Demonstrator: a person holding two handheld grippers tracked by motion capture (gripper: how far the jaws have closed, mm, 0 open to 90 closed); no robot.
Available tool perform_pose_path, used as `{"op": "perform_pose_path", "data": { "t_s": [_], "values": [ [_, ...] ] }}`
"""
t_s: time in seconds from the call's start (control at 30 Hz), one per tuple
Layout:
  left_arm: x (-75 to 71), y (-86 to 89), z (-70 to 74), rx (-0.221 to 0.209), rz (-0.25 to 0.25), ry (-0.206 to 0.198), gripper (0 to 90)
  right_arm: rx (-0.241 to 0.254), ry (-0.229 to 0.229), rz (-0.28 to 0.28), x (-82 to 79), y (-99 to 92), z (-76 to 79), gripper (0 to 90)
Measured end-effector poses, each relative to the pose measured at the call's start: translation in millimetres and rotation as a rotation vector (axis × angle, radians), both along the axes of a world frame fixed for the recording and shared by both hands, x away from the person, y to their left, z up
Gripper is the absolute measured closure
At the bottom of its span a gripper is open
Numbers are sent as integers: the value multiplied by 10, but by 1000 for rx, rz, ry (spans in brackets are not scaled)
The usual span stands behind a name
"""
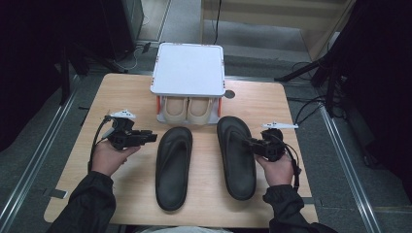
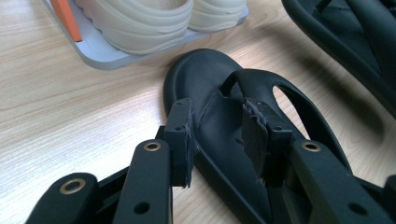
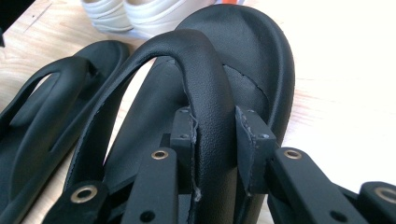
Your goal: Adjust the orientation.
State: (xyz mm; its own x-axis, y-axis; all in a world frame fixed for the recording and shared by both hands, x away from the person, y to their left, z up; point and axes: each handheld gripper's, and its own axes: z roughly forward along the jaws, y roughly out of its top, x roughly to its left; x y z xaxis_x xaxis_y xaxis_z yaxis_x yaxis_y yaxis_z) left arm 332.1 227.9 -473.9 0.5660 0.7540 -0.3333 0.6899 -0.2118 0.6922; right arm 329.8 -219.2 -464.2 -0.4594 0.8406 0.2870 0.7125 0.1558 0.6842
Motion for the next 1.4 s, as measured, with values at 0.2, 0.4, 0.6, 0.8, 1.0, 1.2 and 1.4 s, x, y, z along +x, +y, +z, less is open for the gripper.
{"op": "perform_pose_path", "data": {
  "t_s": [0.2, 0.4, 0.6, 0.8, 1.0, 1.2, 1.4],
  "values": [
    [20, -14, -8, -6, 2, -5, 629, -1, 13, 12, -56, 97, -65, 714],
    [31, -16, -18, 1, 9, -14, 585, -8, 17, 26, -78, 210, -131, 713],
    [31, -16, -16, -5, 4, -14, 591, -28, 33, 47, -51, 339, -216, 713],
    [25, -24, -13, 1, 9, -24, 578, -43, 42, 58, -31, 429, -281, 712],
    [28, -22, -14, 2, 7, -23, 578, -42, 47, 48, -22, 503, -336, 711],
    [32, -28, -20, 7, 4, -19, 571, -38, 56, 47, -12, 561, -382, 711],
    [28, -33, -20, 9, 4, -24, 571, -31, 63, 66, -24, 629, -411, 709]
  ]
}}
